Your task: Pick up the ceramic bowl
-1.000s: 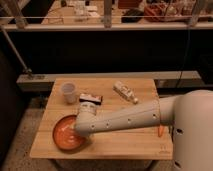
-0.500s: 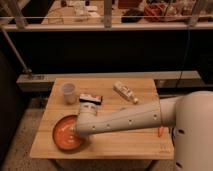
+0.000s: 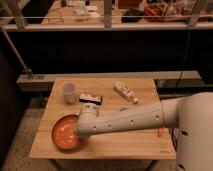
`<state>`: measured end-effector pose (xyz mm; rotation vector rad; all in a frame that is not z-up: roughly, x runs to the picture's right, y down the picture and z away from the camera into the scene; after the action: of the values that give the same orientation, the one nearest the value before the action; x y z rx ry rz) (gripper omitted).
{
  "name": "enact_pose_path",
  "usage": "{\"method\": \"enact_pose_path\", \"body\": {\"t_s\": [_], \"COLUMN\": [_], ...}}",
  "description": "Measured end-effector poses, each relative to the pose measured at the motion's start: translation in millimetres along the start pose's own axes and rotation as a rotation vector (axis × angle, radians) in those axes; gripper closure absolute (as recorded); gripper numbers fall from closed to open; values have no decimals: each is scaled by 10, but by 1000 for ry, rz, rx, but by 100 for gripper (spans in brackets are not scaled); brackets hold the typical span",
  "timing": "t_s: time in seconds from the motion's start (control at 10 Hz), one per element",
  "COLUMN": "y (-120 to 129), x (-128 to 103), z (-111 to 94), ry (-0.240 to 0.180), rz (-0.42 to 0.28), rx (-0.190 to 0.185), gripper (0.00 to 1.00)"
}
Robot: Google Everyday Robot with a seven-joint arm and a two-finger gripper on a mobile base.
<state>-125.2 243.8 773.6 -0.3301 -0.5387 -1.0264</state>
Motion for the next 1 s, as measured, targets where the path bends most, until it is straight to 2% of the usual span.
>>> {"method": "enact_pose_path", "body": {"t_s": [0.1, 0.3, 0.5, 0.7, 1.0], "y": [0, 8, -13, -42, -35], "x": [1, -12, -3, -4, -3], "z": [-59, -79, -167, -329, -382], "ry": [-3, -8, 2, 2, 2], "rz": [0, -5, -24, -40, -63], "rx": [2, 4, 14, 23, 36], "gripper": [76, 82, 95, 96, 96]}}
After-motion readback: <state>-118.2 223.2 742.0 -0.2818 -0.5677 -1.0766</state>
